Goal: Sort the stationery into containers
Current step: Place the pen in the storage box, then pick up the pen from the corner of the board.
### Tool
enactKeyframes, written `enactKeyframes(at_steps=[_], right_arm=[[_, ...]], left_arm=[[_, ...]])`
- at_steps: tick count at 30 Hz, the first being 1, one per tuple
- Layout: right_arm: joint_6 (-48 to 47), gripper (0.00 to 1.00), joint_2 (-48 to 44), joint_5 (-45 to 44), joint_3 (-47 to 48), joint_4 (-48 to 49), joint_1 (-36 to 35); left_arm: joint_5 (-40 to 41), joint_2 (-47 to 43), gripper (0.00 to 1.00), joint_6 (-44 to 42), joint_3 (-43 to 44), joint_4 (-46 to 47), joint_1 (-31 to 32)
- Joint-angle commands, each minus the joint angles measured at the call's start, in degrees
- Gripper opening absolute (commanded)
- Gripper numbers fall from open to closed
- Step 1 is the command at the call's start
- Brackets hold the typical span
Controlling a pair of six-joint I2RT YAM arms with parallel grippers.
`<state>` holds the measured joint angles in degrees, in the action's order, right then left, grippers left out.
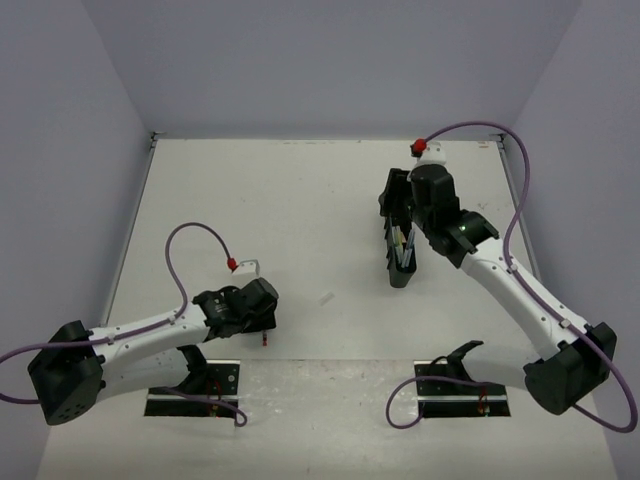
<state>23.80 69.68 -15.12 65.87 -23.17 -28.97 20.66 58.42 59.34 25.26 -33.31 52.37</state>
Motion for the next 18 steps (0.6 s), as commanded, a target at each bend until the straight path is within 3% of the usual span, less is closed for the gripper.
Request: enactKeyframes(at_steps=[1, 5, 7, 13, 18], right_arm=[[0.45, 0.56, -2.32, 1.42, 1.89, -4.91, -2.76], [0.97, 0.54, -4.15, 2.61, 1.18, -5.06, -2.99], [1.33, 0.54, -4.81, 4.39, 0.93, -5.31, -3.02], [4.06, 0.55, -8.09, 13.5, -3.42, -2.47, -3.97], [6.17, 0.56, -8.86, 9.66, -4.23, -4.82, -7.68]], left_arm=[[3.82, 1.32, 0.64, 6.55, 0.85, -4.23, 3.53], [4.61, 4.08, 0.59, 7.48, 1.25, -4.48, 4.81], [4.82, 5.83, 0.44, 7.59, 1.55, -4.4, 4.84], [4.32, 11.37, 0.38, 7.81, 2.17, -4.0, 6.35], [2.98, 13.81, 0.08, 7.81, 1.81, -2.82, 7.57]])
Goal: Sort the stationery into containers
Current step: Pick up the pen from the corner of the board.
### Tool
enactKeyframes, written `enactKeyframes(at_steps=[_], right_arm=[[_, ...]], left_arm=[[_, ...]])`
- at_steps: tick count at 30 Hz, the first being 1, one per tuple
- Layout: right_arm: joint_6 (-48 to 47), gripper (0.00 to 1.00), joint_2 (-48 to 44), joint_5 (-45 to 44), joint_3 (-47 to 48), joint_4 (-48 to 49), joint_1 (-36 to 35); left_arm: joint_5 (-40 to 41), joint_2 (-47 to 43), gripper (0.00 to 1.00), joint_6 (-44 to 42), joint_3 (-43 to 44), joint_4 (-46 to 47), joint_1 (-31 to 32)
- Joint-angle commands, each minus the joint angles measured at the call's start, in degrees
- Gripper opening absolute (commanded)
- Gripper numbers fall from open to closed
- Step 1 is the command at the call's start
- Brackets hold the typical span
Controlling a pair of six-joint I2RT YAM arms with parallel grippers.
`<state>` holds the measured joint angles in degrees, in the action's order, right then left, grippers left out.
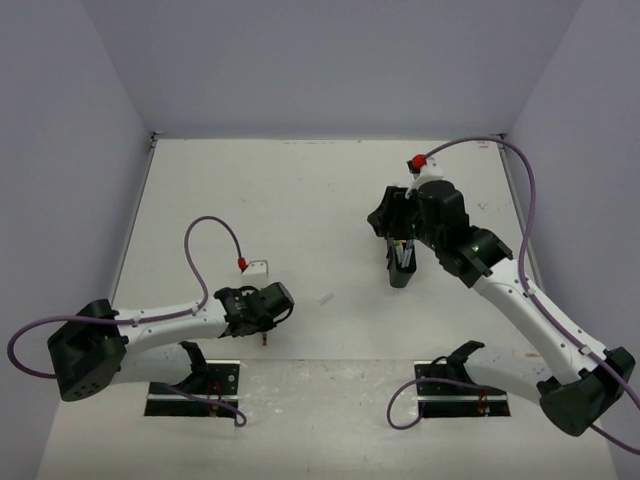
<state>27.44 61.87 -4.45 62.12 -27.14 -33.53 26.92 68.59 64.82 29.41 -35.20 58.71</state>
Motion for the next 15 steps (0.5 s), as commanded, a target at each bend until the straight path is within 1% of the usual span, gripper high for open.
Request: enactKeyframes(at_steps=[1, 4, 6, 7, 8, 9, 10, 12, 13, 14, 15], right_arm=[[2.85, 0.56, -1.26, -2.26, 0.07, -2.02, -3.65], [3.57, 0.56, -2.22, -4.96, 1.62, -5.0, -4.84], [3.97, 0.61, -4.09, -4.81, 1.54, -5.26, -4.96], [4.51, 0.73, -4.86, -4.25, 0.67, -4.27, -4.97], [5.01, 0.87, -5.89, -2.1, -1.14, -1.74, -4.97], [5.08, 0.98, -7.68, 3.18, -4.38, 3.28, -4.97], [5.46, 0.99, -8.63, 11.68, -7.03, 7.33, -4.89], [7.89, 0.99, -8.78, 18.55, -12.18, 14.14, -4.97], [9.87, 0.99, -7.71, 19.6, -12.04, 13.33, -5.05], [10.59, 0.98, -5.82, 16.01, -10.55, 10.14, -6.53], [11.38, 0.96, -3.78, 10.15, -8.84, 6.83, -8.85]], left_arm=[[-3.42, 3.72, 0.06, 2.29, -2.27, -0.93, 1.38], [-4.44, 3.92, 0.01, 2.0, -2.08, -0.93, 1.75], [-5.57, 4.22, 0.0, 1.52, -2.0, -0.93, 1.91], [-5.96, 4.14, 0.0, 1.05, -2.03, -0.88, 1.98], [-6.34, 3.71, 0.0, 0.54, -2.06, -0.82, 2.05], [-6.87, 2.72, 0.0, 0.14, -1.99, -0.75, 2.11], [-6.81, 1.56, 0.0, -0.78, -1.84, -0.83, 2.49], [-6.21, -5.04, 0.0, -2.44, -1.05, -0.92, 2.81], [-5.03, -7.85, 0.0, -4.72, 0.04, -0.93, 2.9], [-4.37, -12.08, 0.0, -6.76, 1.06, -0.87, 2.96], [-2.93, -16.62, 0.0, -8.14, 1.9, -1.07, 2.99]])
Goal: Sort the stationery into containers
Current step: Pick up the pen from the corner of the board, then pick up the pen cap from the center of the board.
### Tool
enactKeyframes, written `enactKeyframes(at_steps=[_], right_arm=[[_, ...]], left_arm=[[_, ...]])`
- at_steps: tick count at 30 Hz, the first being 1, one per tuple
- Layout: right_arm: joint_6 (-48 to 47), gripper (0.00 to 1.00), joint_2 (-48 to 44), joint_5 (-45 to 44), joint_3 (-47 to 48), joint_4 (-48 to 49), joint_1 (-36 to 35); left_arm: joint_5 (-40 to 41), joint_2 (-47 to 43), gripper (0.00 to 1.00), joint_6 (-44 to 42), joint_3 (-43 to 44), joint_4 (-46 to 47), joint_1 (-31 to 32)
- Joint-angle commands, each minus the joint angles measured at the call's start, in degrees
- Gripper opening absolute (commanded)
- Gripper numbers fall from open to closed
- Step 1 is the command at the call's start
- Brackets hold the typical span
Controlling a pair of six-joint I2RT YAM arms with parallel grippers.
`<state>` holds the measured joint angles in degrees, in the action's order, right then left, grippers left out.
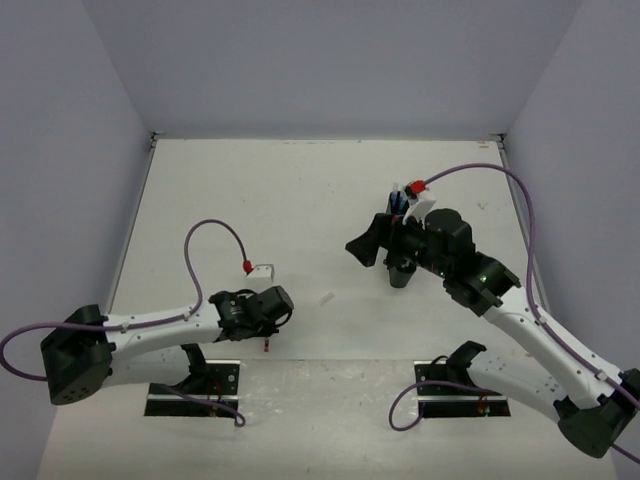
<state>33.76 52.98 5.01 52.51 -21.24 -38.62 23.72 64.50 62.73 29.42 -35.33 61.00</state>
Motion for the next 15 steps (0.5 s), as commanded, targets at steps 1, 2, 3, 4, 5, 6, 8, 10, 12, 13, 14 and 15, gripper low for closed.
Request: enactKeyframes(at_steps=[1, 2, 3, 4, 5, 6, 8, 10, 12, 13, 14, 15], right_arm=[[6.43, 0.94, 6.87, -5.58, 2.28, -1.72, -6.34], [8.9, 0.92, 7.81, -8.98, 3.03, -2.79, -8.1], [13.45, 0.87, 9.78, -10.64, 3.2, -4.01, -9.01], [14.05, 0.83, 10.04, -10.81, 2.98, -4.16, -9.73], [16.11, 0.8, 11.64, -14.01, 2.49, -4.01, -10.65], [21.4, 0.79, 13.32, -17.98, 1.65, -4.26, -13.04], [27.96, 0.8, 16.86, -23.32, 1.24, -5.58, -15.36], [36.52, 0.82, 23.59, -29.79, 3.51, -9.85, -18.28], [41.27, 0.83, 28.5, -32.48, 5.35, -14.41, -19.43], [44.3, 0.83, 30.68, -31.47, 6.6, -16.01, -19.83], [46.09, 0.83, 33.65, -30.13, 7.91, -16.59, -19.88], [46.85, 0.82, 36.68, -29.14, 9.56, -17.59, -20.01]], left_arm=[[2.3, -16.96, 0.0, -7.11, 2.83, -1.37, 0.7], [4.17, -20.69, 0.0, -8.66, 4.32, -1.87, 0.7], [5.4, -23.25, 0.0, -10.17, 6.58, -1.93, 0.7], [6.39, -23.54, 0.0, -11.9, 6.87, -2.16, 0.7], [7.12, -26.74, 0.0, -13.71, 9.62, -2.27, 0.7], [7.6, -28.55, 0.0, -17.71, 12.46, -2.34, 0.7], [7.41, -29.82, 0.0, -22.53, 17.19, -2.67, 0.7], [4.03, -28.69, 0.0, -28.55, 23.37, -3.47, 0.63], [1.45, -27.61, 0.0, -32.5, 26.06, -4.15, 0.64], [0.6, -26.88, 0.0, -34.78, 26.72, -4.91, 0.61], [0.41, -26.41, 0.0, -35.94, 26.73, -6.24, 0.66], [0.82, -26.38, 0.0, -35.92, 26.41, -7.55, 0.7]])
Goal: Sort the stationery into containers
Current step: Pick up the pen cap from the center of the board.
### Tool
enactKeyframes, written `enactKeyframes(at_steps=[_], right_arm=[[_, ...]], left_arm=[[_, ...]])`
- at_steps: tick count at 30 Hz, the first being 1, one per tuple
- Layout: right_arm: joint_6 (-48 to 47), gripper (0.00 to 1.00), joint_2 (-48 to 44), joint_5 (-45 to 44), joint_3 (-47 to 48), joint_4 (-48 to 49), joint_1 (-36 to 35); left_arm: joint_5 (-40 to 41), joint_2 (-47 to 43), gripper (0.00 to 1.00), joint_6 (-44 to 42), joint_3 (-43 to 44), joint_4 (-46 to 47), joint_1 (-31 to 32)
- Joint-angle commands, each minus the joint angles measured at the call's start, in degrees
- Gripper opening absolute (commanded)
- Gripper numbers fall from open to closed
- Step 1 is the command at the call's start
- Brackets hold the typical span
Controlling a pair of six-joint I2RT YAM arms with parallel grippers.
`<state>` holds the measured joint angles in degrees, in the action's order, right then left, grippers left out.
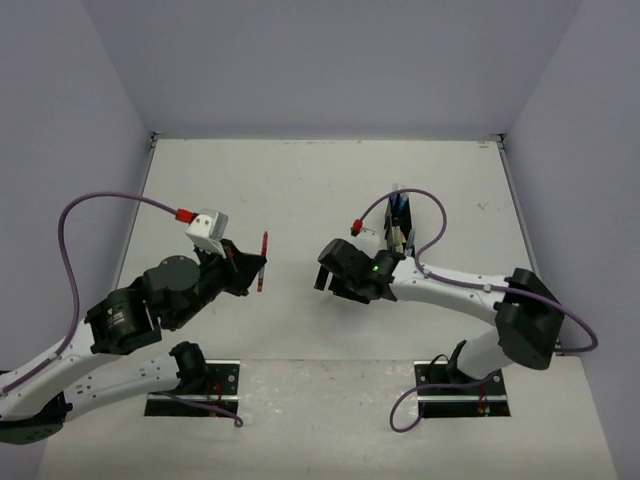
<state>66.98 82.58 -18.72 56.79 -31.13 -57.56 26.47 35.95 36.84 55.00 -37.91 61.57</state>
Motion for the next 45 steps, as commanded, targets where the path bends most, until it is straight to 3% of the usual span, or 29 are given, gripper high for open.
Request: enactKeyframes(at_steps=[1, 8, 11, 15, 18, 29, 33, 45], right_arm=[[14.32, 0.8, 9.73, -4.35, 6.95, -9.12, -1.23], [19.98, 0.72, 20.18, -3.34, 17.65, -19.5, -1.34], [21.69, 0.6, 22.55, -1.68, 19.79, -20.46, -1.39], [24.68, 0.54, 24.38, -0.18, 19.68, -20.56, -1.42], [25.87, 0.45, 25.68, 0.32, 19.84, -22.27, -1.34], [26.8, 0.38, 30.53, 1.32, 20.44, -24.13, -1.33], [26.65, 0.27, 30.66, 2.09, 17.78, -21.6, -1.42], [22.97, 0.32, 31.17, 3.1, 10.85, -15.01, -0.59]], left_arm=[[-1.23, 1.81, 0.0, -9.7, 0.38, -5.95, 0.13], [-1.43, -5.47, 0.0, -10.63, -3.74, -2.74, 0.13], [-2.03, -7.63, 0.0, -11.26, -4.29, -1.79, 0.13], [-3.35, -9.49, 0.0, -11.96, -5.35, 0.03, 0.13], [-3.91, -9.41, 0.0, -12.29, -5.43, 0.11, 0.13], [-4.93, -9.58, 0.0, -12.76, -6.85, 1.88, 0.13], [-5.06, -9.29, 0.0, -12.77, -7.51, 2.52, 0.13], [-6.16, -6.56, 0.0, -12.58, -8.42, 3.37, 0.13]])
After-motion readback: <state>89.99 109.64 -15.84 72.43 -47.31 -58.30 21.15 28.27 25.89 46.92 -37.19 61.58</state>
